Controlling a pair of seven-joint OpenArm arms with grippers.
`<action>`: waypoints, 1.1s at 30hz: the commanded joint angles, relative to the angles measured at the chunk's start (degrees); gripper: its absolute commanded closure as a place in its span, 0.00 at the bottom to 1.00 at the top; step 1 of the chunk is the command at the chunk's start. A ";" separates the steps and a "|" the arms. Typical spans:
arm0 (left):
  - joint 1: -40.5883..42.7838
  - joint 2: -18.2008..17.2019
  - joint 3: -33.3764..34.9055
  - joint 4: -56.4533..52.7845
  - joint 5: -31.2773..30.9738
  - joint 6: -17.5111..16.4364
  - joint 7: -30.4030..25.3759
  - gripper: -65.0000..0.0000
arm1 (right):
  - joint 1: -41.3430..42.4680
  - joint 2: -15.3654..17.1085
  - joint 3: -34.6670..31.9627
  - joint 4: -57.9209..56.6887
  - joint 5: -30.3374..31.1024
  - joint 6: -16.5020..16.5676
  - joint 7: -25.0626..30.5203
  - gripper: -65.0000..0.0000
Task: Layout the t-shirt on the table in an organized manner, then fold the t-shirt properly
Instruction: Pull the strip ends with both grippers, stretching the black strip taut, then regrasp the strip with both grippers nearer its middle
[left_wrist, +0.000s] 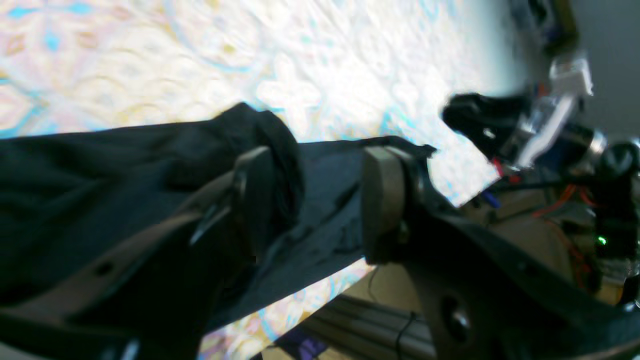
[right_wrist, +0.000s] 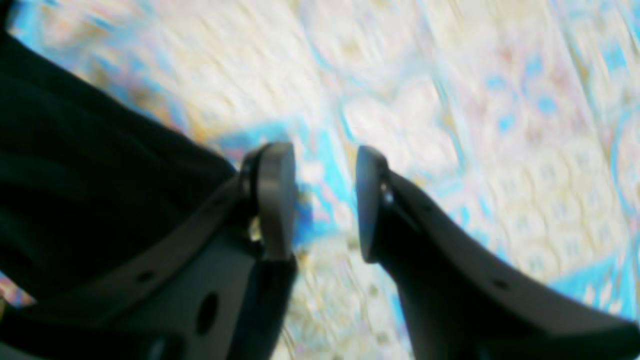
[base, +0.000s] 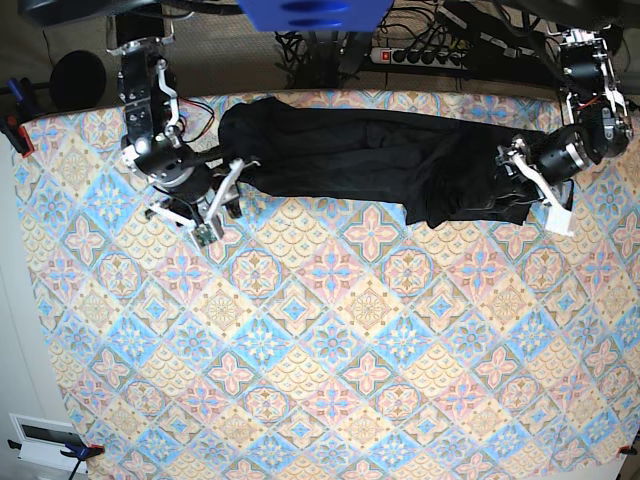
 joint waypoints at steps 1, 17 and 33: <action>-0.22 -1.19 -2.23 0.75 -1.41 -0.33 -1.14 0.56 | 0.22 0.24 1.22 1.08 0.81 0.07 1.51 0.69; -3.91 3.38 -2.31 -8.22 23.82 -0.16 -1.32 0.72 | -4.88 1.73 15.72 0.65 27.80 0.07 -5.52 0.69; -6.02 3.73 15.01 -8.13 30.15 -0.24 -1.40 0.78 | -5.32 1.73 10.62 -3.22 29.91 0.07 -11.41 0.48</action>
